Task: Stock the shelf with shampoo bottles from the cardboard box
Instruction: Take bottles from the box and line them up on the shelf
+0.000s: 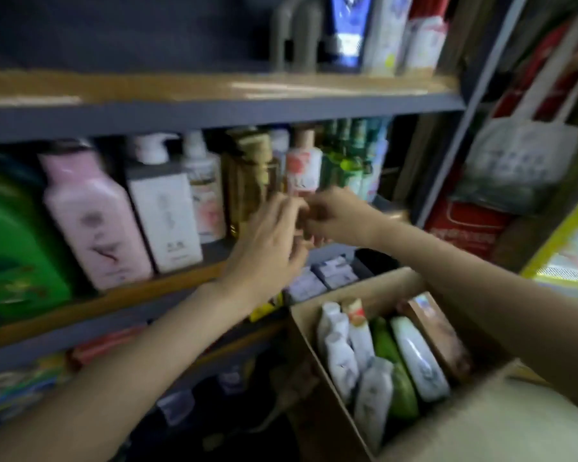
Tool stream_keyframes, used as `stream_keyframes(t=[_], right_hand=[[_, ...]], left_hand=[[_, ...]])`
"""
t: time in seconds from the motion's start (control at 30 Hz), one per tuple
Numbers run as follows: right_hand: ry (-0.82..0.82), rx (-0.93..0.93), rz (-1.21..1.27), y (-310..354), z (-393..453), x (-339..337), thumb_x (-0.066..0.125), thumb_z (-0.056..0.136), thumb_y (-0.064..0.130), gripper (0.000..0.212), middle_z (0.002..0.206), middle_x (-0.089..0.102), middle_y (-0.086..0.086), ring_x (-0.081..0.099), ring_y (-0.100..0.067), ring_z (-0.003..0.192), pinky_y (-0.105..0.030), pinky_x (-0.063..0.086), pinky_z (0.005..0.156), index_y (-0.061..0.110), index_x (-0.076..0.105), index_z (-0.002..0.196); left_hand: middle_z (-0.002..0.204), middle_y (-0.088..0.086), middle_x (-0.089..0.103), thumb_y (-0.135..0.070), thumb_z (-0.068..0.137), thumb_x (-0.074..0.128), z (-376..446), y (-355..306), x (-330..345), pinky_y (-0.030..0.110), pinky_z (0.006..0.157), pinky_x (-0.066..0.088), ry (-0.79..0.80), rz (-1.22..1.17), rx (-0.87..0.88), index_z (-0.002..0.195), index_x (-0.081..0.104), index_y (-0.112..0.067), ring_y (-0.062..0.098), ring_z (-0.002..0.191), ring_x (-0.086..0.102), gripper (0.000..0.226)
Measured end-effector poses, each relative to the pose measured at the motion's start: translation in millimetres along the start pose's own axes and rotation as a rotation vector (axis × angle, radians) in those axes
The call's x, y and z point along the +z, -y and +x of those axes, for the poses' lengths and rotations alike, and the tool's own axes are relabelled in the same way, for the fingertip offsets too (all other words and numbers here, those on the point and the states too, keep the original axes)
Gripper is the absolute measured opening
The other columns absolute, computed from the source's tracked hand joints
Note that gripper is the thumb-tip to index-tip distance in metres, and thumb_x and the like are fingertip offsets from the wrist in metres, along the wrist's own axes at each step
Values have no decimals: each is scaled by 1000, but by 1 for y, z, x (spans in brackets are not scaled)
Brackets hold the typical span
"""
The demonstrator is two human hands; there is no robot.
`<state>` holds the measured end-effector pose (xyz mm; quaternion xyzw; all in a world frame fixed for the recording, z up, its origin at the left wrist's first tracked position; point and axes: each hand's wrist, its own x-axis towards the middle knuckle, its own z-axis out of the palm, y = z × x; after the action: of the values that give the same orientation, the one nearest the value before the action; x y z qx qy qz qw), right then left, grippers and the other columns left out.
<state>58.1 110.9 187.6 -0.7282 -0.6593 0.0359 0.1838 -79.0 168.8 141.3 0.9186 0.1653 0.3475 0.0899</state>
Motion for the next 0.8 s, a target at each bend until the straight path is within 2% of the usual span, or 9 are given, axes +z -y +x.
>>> stream_keyframes(t=[0.07, 0.13, 0.23, 0.37, 0.43, 0.5, 0.63, 0.7, 0.8], right_hand=[[179, 129, -39, -58, -24, 30, 56, 86, 10, 21, 94, 71, -18, 67, -29, 90, -24, 42, 68, -3, 69, 94], [357, 184, -85, -105, -44, 62, 56, 87, 12, 23, 111, 69, -11, 63, -24, 103, -19, 39, 79, 5, 68, 104], [507, 190, -107, -153, -61, 102, 55, 88, 11, 31, 126, 59, -3, 55, -19, 116, -14, 34, 81, 12, 60, 119], [615, 134, -176, -195, -70, 151, 60, 86, 13, 49, 141, 43, -8, 43, -24, 129, -32, 36, 104, 12, 46, 133], [670, 156, -188, -208, -76, 171, 63, 85, 17, 67, 149, 31, -8, 36, -26, 134, -35, 35, 106, 12, 31, 143], [637, 182, -106, -214, -80, 182, 64, 85, 19, 74, 153, 21, -5, 37, -26, 134, -34, 37, 102, 16, 24, 147], [544, 80, -122, -213, -83, 195, 63, 85, 16, 60, 143, 28, -8, 53, -32, 116, -34, 43, 86, 11, 34, 138], [567, 58, -135, -210, -84, 197, 67, 81, 14, 57, 134, 32, -11, 55, -33, 108, -33, 44, 80, 11, 40, 131], [652, 12, -204, -208, -86, 195, 70, 79, 22, 46, 129, 41, -11, 45, -29, 116, -34, 45, 93, 9, 54, 120]], left_hand=[[118, 11, 47, -14, 81, 48, -6, -11, 52, 38, 93, 38, 264, -2, -48, 119, 45, -8, 29, 113, 45, 38], [120, 7, 47, -16, 85, 48, -11, -16, 92, 38, 92, 39, 465, 19, -106, 120, 44, -12, 27, 114, 46, 36], [123, 6, 50, -16, 85, 48, -14, -14, 131, 38, 90, 42, 612, 9, -200, 119, 45, -13, 25, 114, 49, 34], [127, 4, 47, -17, 85, 49, -21, -5, 157, 39, 90, 44, 719, -31, -327, 119, 44, -13, 23, 109, 54, 35], [127, 4, 47, -15, 85, 49, -24, 0, 167, 39, 89, 46, 753, -59, -367, 121, 42, -14, 22, 104, 56, 37], [126, 5, 47, -14, 85, 49, -26, 3, 175, 40, 88, 46, 768, -75, -399, 122, 41, -13, 22, 102, 56, 37], [123, 4, 49, -16, 85, 50, -31, -2, 189, 35, 88, 45, 772, -99, -435, 118, 44, -11, 20, 100, 53, 33], [124, 1, 48, -20, 87, 50, -35, -8, 195, 34, 85, 46, 808, -108, -421, 119, 43, -14, 18, 97, 54, 33], [127, 1, 47, -19, 88, 49, -37, -13, 199, 32, 84, 46, 819, -126, -391, 123, 40, -14, 17, 95, 56, 36]])
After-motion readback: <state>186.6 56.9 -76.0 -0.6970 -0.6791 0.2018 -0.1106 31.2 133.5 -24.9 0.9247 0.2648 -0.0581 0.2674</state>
